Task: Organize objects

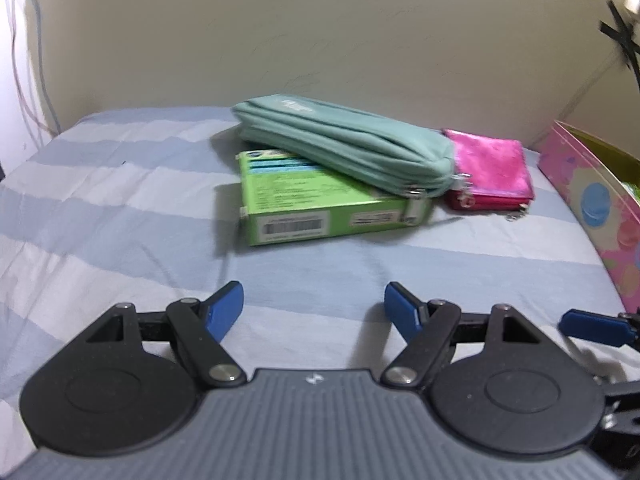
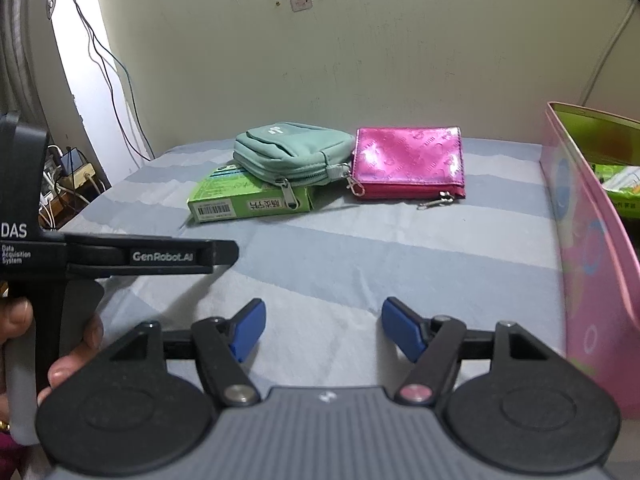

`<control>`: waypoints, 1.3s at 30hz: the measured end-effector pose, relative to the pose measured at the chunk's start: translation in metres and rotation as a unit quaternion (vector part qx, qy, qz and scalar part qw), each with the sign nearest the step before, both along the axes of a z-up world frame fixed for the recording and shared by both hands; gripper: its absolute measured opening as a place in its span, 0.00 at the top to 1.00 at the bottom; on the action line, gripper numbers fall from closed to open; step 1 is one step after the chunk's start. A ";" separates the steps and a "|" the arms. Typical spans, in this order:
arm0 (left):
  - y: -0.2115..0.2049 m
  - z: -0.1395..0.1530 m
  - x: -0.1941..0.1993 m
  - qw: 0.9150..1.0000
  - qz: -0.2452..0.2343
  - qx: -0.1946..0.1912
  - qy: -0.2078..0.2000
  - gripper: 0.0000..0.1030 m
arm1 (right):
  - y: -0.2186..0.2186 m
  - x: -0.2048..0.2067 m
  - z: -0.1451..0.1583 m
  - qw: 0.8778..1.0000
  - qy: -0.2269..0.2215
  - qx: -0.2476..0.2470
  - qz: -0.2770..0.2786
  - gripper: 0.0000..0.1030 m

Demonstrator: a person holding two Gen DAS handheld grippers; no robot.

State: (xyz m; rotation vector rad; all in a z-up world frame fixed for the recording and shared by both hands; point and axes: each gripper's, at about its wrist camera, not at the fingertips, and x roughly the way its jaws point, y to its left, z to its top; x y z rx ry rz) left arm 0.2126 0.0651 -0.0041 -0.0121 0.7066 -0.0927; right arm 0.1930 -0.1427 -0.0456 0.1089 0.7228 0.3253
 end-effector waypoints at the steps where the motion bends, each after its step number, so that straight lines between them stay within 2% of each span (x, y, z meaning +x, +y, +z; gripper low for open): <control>1: 0.006 0.000 0.000 1.000 0.000 -0.009 -0.005 0.23 | 0.001 0.003 0.001 1.000 -0.004 0.004 0.000 0.36; 4: 0.017 0.002 0.000 0.999 0.001 -0.042 -0.013 0.23 | 0.002 0.014 0.009 0.999 -0.020 0.025 -0.002 0.36; 7: 0.027 0.005 -0.001 0.998 0.030 -0.046 -0.037 0.23 | 0.006 0.035 0.017 0.998 -0.020 0.064 0.004 0.36; 10: 0.047 -0.001 0.004 0.995 0.066 -0.069 -0.033 0.23 | 0.005 0.067 0.016 0.991 0.008 0.137 -0.009 0.35; 12: 0.060 0.000 0.008 0.992 0.075 -0.096 -0.032 0.22 | 0.002 0.090 0.009 0.980 0.035 0.196 -0.023 0.35; 14: 0.063 -0.001 0.009 0.991 0.090 -0.089 -0.033 0.22 | -0.003 0.108 -0.001 0.965 0.054 0.250 -0.050 0.35; 17: 0.059 -0.001 0.011 0.993 0.081 -0.084 -0.034 0.18 | -0.012 0.127 -0.018 0.937 0.082 0.327 -0.089 0.34; 18: 0.057 -0.001 0.011 0.993 0.078 -0.079 -0.035 0.18 | -0.014 0.131 -0.022 0.931 0.086 0.341 -0.098 0.38; 19: 0.057 -0.002 0.012 0.994 0.074 -0.078 -0.035 0.18 | -0.014 0.133 -0.025 0.929 0.086 0.344 -0.107 0.55; 21: 0.058 -0.002 0.011 0.994 0.073 -0.079 -0.035 0.18 | -0.013 0.133 -0.028 0.933 0.082 0.334 -0.104 0.59; 23: 0.061 -0.002 0.011 0.993 0.073 -0.084 -0.034 0.18 | -0.014 0.124 -0.027 0.934 0.075 0.333 -0.107 0.62; 27: 0.061 -0.002 0.011 0.993 0.071 -0.088 -0.034 0.17 | -0.019 0.077 -0.019 0.949 0.048 0.299 -0.086 0.62; 31: 0.065 -0.001 0.007 0.992 0.069 -0.101 -0.037 0.17 | -0.045 0.010 -0.028 0.953 0.071 0.288 -0.063 0.63; 34: 0.065 0.002 0.004 0.991 0.064 -0.106 -0.048 0.17 | -0.073 -0.041 -0.035 0.955 0.078 0.278 -0.068 0.64; 36: 0.063 0.004 -0.001 0.990 0.049 -0.117 -0.058 0.17 | -0.098 -0.074 -0.035 0.953 0.081 0.283 -0.068 0.64; 39: 0.049 0.009 -0.013 0.987 -0.010 -0.141 -0.070 0.18 | -0.130 -0.120 -0.026 0.960 0.080 0.254 -0.090 0.63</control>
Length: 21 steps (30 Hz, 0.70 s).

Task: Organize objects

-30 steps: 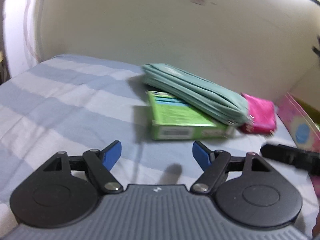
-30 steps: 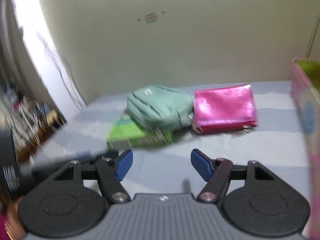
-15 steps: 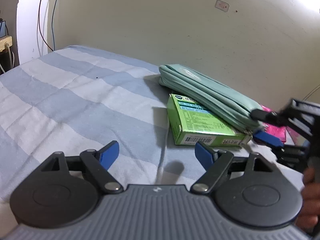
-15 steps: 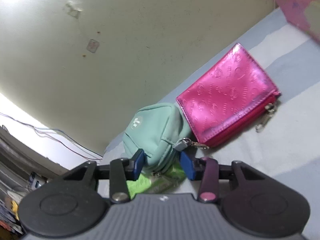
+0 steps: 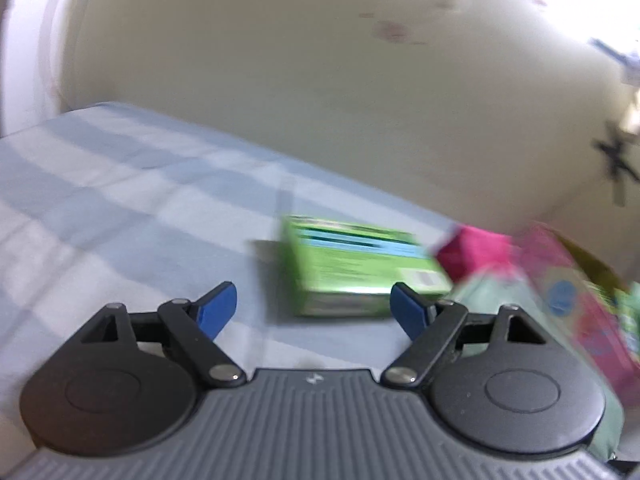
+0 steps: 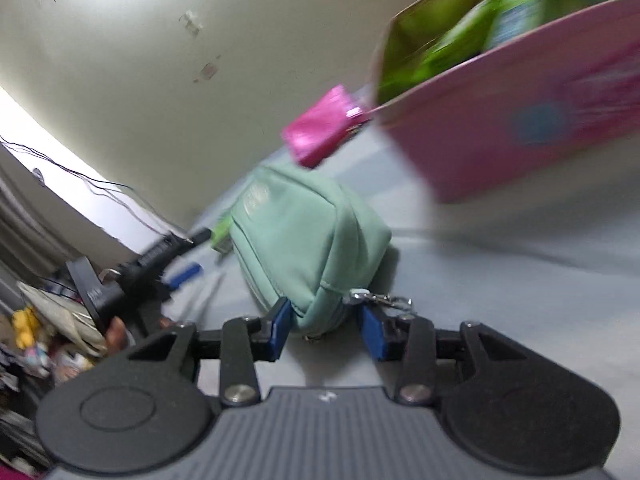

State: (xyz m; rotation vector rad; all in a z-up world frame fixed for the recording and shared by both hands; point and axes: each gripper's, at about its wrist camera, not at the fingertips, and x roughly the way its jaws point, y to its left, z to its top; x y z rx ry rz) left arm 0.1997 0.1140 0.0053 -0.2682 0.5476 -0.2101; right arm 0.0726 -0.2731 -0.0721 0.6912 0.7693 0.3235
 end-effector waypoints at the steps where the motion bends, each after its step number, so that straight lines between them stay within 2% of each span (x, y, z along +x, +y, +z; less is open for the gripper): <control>1: -0.009 0.002 -0.005 1.000 -0.028 -0.005 -0.005 0.18 | -0.012 -0.015 0.002 1.000 0.003 -0.005 -0.006 0.63; 3: -0.029 0.007 -0.017 0.997 -0.082 -0.006 -0.012 0.18 | -0.032 -0.045 0.008 0.999 0.001 -0.028 -0.032 0.60; 5: -0.053 0.010 -0.029 0.991 -0.133 0.002 -0.014 0.18 | -0.052 -0.072 0.017 0.990 -0.009 -0.098 -0.100 0.55; 7: -0.076 0.010 -0.039 0.985 -0.174 0.004 -0.003 0.18 | -0.069 -0.090 0.023 0.972 -0.018 -0.153 -0.175 0.39; 9: -0.098 0.006 -0.043 0.979 -0.205 -0.004 0.018 0.18 | -0.079 -0.099 0.024 0.969 -0.031 -0.147 -0.196 0.35; 11: -0.115 0.003 -0.046 0.974 -0.223 -0.005 0.034 0.18 | -0.074 -0.101 0.025 0.975 -0.054 -0.134 -0.169 0.27; 13: -0.127 0.003 -0.053 0.976 -0.217 0.023 0.026 0.18 | -0.064 -0.103 0.023 0.978 -0.073 -0.152 -0.124 0.13; 14: -0.131 0.003 -0.052 0.976 -0.216 0.034 0.023 0.18 | -0.057 -0.103 0.022 0.977 -0.080 -0.172 -0.102 0.10; 18: -0.135 0.003 -0.038 0.980 -0.192 0.038 0.034 0.17 | -0.010 -0.081 0.014 0.964 -0.095 -0.245 -0.030 0.09; 20: -0.135 -0.001 -0.026 0.981 -0.182 0.045 0.044 0.16 | 0.009 -0.075 0.010 0.953 -0.102 -0.286 -0.007 0.09; 21: -0.133 -0.003 -0.022 0.980 -0.189 0.037 0.053 0.17 | 0.017 -0.070 0.008 0.946 -0.107 -0.305 0.001 0.09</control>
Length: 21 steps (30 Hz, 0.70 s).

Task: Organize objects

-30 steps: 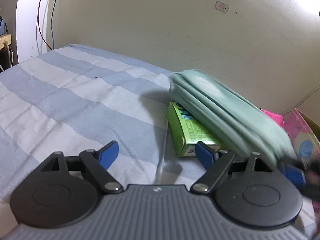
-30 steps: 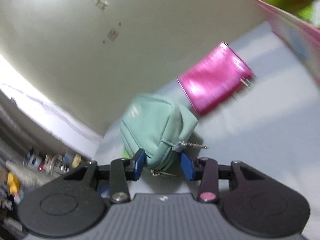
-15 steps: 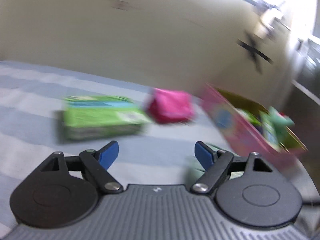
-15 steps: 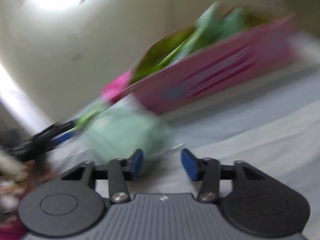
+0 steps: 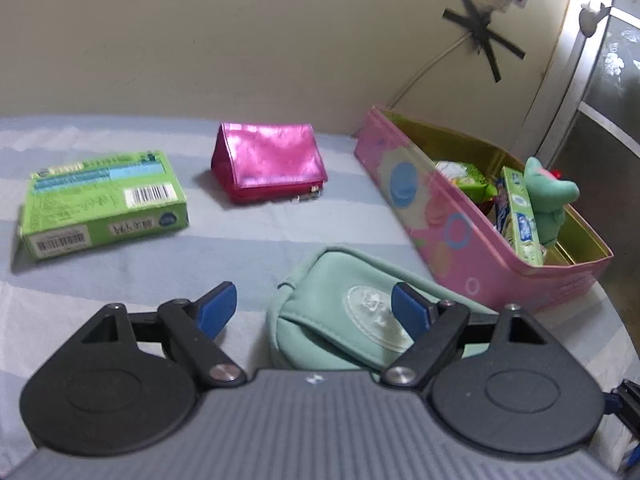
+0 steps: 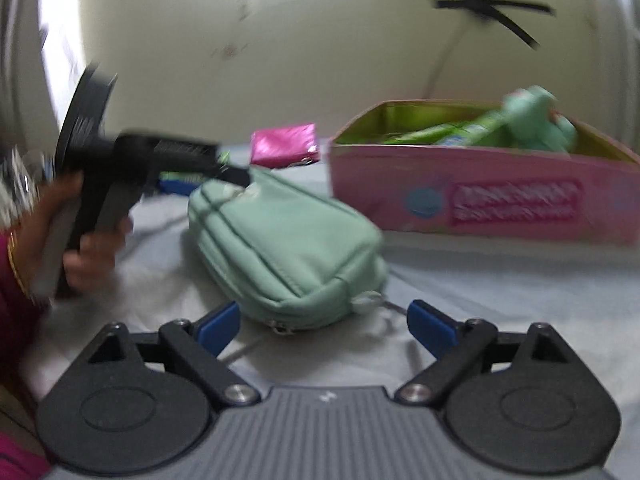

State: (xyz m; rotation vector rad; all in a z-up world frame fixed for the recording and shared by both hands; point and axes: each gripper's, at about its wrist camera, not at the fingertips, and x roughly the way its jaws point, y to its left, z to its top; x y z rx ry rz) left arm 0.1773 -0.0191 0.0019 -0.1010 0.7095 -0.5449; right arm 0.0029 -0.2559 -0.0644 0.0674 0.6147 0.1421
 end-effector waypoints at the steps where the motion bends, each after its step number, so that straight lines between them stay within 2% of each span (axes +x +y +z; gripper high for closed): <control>1: 0.001 -0.003 0.002 1.000 -0.008 -0.011 0.014 0.18 | 0.004 0.002 -0.003 1.000 -0.003 -0.012 0.005 0.11; 2: 0.001 -0.005 0.003 0.999 -0.018 -0.022 0.026 0.18 | 0.008 0.006 -0.004 1.000 -0.004 -0.019 0.009 0.12; 3: -0.001 -0.006 -0.001 0.999 -0.022 -0.020 0.016 0.24 | 0.009 0.010 -0.005 1.000 -0.005 -0.021 0.012 0.12; 6: -0.004 -0.006 -0.012 1.000 -0.015 -0.009 -0.002 0.27 | 0.005 0.011 -0.003 1.000 -0.009 -0.015 0.009 0.22; 7: -0.001 -0.005 -0.013 1.000 -0.008 -0.019 0.006 0.27 | 0.003 0.010 -0.002 1.000 -0.015 -0.010 0.008 0.27; 9: 0.007 0.002 -0.017 0.999 0.003 -0.047 0.023 0.28 | -0.002 0.007 0.004 0.999 -0.031 0.004 0.009 0.28; 13: 0.007 0.037 -0.038 0.997 0.002 -0.072 -0.027 0.28 | -0.008 -0.010 0.029 0.996 -0.089 0.004 0.016 0.28; 18: -0.042 0.085 -0.038 0.996 -0.014 -0.054 -0.075 0.28 | -0.056 0.001 0.061 0.993 -0.109 0.054 -0.006 0.28; 21: -0.086 0.097 -0.021 0.996 -0.020 -0.031 -0.078 0.28 | -0.094 0.019 0.074 0.992 -0.103 0.070 -0.022 0.28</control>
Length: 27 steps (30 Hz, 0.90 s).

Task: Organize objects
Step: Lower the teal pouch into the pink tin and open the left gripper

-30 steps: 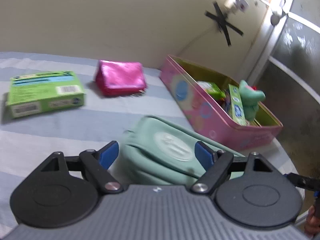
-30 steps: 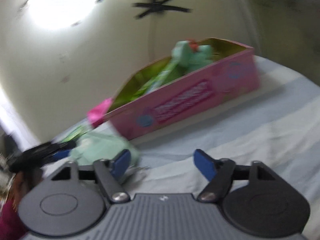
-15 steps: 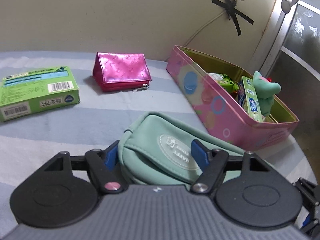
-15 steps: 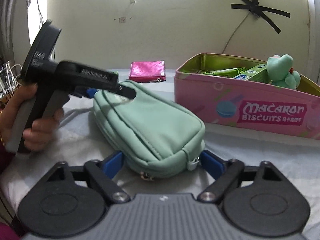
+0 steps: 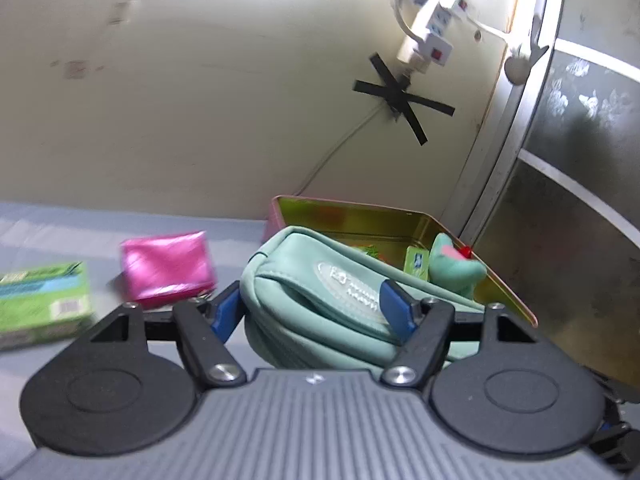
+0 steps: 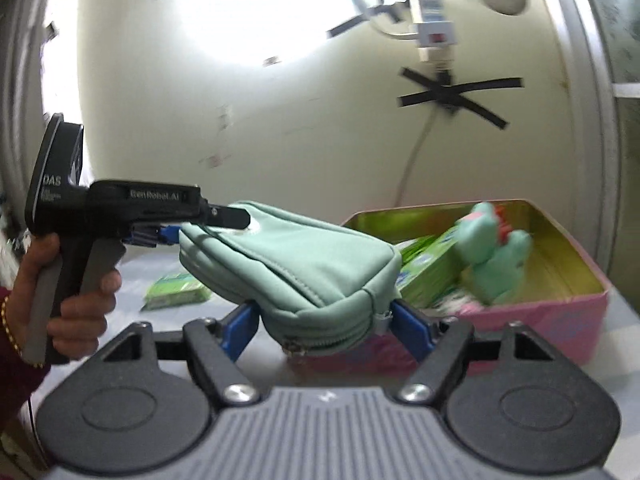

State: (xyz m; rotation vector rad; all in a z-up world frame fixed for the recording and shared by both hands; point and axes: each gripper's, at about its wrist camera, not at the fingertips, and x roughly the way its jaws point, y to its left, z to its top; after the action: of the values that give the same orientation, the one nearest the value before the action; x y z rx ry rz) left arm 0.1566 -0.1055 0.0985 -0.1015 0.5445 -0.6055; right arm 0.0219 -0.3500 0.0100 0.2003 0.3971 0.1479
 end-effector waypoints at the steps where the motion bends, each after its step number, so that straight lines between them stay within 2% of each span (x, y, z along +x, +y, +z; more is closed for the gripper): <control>1: -0.013 0.001 0.007 1.000 -0.002 0.005 0.002 0.28 | -0.012 0.006 0.003 1.000 0.002 -0.001 -0.005 0.28; 9: -0.097 -0.026 0.081 0.996 -0.005 0.050 0.078 0.28 | -0.096 0.070 -0.011 0.995 0.086 0.040 -0.024 0.28; 19: -0.157 -0.030 0.136 0.997 0.031 0.064 0.039 0.27 | -0.140 0.152 -0.008 0.992 0.115 0.005 -0.055 0.29; 27: -0.168 -0.047 0.167 0.994 0.063 0.067 0.056 0.26 | -0.138 0.200 -0.008 0.985 0.141 -0.063 -0.071 0.24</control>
State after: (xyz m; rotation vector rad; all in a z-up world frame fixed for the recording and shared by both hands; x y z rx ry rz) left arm 0.3239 -0.2735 0.0515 -0.0434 0.6811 -0.4415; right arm 0.2214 -0.4877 0.0022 0.1236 0.6709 -0.0481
